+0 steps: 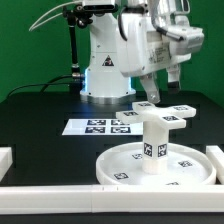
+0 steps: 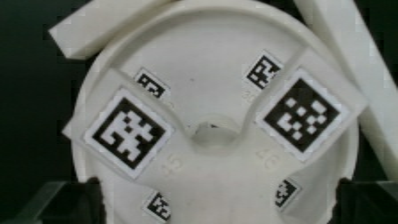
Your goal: Assemble round table
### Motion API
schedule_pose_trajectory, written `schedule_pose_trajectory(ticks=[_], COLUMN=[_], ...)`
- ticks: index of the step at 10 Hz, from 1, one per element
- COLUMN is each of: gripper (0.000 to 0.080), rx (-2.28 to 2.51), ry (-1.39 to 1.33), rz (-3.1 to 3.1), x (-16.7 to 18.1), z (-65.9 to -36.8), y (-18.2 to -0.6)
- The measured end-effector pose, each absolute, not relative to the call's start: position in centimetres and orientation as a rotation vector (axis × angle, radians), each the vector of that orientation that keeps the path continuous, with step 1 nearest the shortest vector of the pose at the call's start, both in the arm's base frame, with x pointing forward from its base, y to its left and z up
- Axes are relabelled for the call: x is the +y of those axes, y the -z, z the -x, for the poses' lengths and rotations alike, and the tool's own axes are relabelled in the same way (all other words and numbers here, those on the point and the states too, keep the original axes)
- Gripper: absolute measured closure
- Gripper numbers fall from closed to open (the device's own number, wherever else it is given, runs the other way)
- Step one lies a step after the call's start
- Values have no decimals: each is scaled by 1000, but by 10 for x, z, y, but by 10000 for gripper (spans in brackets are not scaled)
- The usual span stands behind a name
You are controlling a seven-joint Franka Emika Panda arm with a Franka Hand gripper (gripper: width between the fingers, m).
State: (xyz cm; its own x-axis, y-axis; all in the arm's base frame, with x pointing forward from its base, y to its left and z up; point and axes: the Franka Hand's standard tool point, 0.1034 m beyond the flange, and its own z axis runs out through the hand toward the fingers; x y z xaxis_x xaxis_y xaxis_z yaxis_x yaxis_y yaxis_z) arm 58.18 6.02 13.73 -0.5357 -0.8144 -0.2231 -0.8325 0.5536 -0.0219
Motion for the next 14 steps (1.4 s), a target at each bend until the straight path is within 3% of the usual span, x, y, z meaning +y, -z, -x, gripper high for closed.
schedule_pose_trajectory(ticks=[4,11,14], gripper=[151,151,151], rx=[2499,1916,1436], ry=[-162,-169,-100], rz=[1618,2277,2653], x=[61,64,58], z=[-576,-586,-585], y=[-127,-129,-128])
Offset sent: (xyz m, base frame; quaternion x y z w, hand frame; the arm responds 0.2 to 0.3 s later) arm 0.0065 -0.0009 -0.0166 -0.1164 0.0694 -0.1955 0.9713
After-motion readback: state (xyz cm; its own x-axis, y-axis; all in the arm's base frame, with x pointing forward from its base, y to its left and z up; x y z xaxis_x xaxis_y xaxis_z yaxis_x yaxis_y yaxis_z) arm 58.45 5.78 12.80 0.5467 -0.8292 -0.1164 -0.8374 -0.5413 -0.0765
